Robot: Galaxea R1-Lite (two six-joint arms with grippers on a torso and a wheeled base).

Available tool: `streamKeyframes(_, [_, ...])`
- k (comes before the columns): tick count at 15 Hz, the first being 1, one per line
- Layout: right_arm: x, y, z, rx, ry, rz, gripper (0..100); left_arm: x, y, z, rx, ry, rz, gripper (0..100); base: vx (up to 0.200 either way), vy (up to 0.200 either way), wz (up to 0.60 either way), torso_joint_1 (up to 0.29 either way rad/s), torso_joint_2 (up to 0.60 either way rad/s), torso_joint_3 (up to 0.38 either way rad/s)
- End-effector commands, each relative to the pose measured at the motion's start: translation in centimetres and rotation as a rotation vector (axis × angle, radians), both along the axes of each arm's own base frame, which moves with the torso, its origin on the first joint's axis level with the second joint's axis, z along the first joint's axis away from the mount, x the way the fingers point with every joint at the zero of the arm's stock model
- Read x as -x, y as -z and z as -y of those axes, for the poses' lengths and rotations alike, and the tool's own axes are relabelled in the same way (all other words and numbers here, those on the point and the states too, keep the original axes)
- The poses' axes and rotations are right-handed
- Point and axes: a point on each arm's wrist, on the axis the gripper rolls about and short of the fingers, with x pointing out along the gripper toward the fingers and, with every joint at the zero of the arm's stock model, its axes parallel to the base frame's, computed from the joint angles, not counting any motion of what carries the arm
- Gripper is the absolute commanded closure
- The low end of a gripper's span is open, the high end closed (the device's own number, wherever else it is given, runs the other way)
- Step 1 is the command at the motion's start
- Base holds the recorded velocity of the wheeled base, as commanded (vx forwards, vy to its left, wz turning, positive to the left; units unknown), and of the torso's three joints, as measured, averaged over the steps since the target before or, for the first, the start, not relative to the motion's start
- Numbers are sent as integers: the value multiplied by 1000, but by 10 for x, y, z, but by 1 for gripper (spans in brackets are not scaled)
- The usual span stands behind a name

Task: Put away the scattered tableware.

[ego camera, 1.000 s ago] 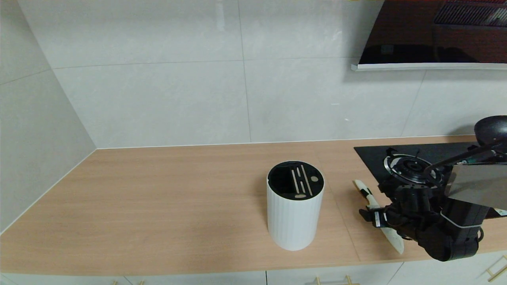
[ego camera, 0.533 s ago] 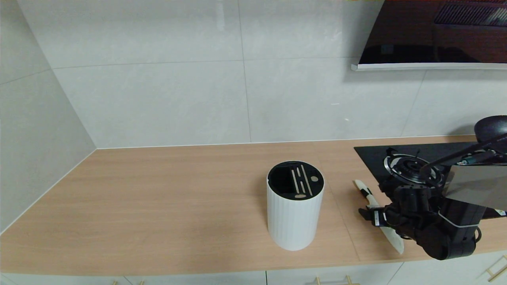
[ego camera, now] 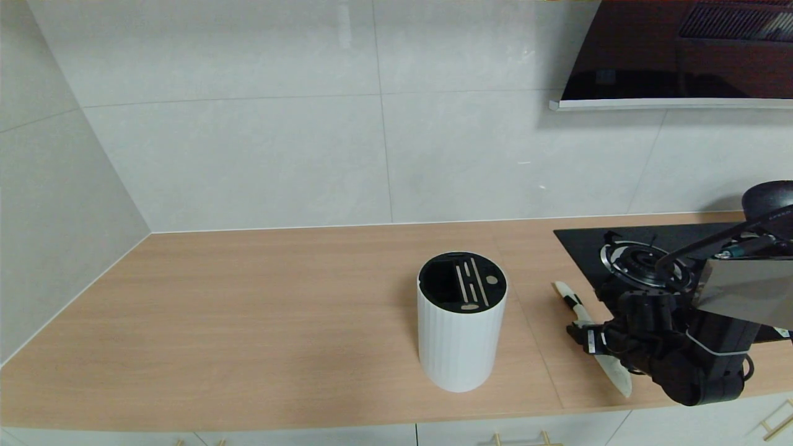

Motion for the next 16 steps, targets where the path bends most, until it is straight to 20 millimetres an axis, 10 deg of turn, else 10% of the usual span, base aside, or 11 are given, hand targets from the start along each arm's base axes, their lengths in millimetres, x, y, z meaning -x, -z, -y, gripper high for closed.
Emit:
streamKeyframes(1, [0, 1, 0, 1, 0, -4, 100, 0, 0, 0, 1, -1, 0, 0, 0, 0, 0, 0, 0, 0])
streamKeyframes(10, [0, -2, 0, 2, 2, 4, 100, 0, 0, 0, 1, 1, 0, 0, 0, 0, 0, 0, 0, 0])
streamKeyframes(16, [17, -84, 1, -37, 13, 202, 100, 0, 0, 0, -7, 1, 0, 0, 0, 0, 0, 0, 0, 0])
